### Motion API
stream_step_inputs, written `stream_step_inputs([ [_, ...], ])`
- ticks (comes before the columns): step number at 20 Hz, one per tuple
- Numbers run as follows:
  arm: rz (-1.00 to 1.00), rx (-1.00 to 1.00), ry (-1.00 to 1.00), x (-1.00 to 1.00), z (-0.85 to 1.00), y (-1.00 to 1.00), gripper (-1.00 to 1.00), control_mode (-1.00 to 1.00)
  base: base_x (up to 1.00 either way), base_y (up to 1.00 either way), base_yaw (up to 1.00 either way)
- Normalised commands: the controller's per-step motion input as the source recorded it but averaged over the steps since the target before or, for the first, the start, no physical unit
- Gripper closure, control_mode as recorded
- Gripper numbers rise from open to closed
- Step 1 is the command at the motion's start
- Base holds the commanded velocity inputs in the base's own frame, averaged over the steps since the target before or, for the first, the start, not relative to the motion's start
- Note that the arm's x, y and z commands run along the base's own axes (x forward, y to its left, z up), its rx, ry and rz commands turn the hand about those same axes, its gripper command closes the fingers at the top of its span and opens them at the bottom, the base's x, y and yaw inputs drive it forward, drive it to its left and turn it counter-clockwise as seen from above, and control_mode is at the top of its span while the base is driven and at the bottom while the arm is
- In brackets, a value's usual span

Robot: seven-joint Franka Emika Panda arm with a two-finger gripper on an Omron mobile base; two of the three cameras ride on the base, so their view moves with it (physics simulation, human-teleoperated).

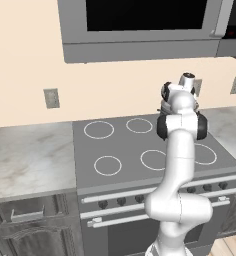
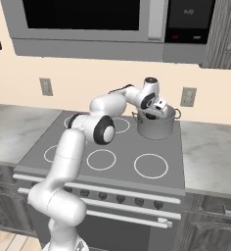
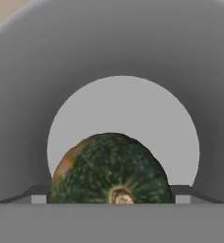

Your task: Turn on the burner for the pot on the stove. Wait thirty seconds for the pot to heat up. Then add the squash to the pot.

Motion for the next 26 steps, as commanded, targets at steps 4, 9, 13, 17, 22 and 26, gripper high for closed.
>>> stream_step_inputs([
  [4, -0.01, 0.00, 0.00, 0.23, -0.10, -0.01, 1.00, -1.00, 0.00, 0.00, 0.00],
  [9, 0.00, 0.00, 0.01, 0.18, -0.12, 0.00, 1.00, -1.00, 0.00, 0.00, 0.00],
  [13, -0.01, 0.00, 0.01, 0.05, -0.07, 0.00, 1.00, -1.00, 0.00, 0.00, 0.00],
  [17, 0.00, 0.00, 0.00, 0.00, 0.00, 0.00, -1.00, -1.00, 0.00, 0.00, 0.00],
  [22, 0.00, 0.00, 0.00, 0.00, 0.00, 0.00, -1.00, -1.00, 0.00, 0.00, 0.00],
  [26, 0.00, 0.00, 0.00, -0.07, 0.04, -0.02, -1.00, -1.00, 0.00, 0.00, 0.00],
])
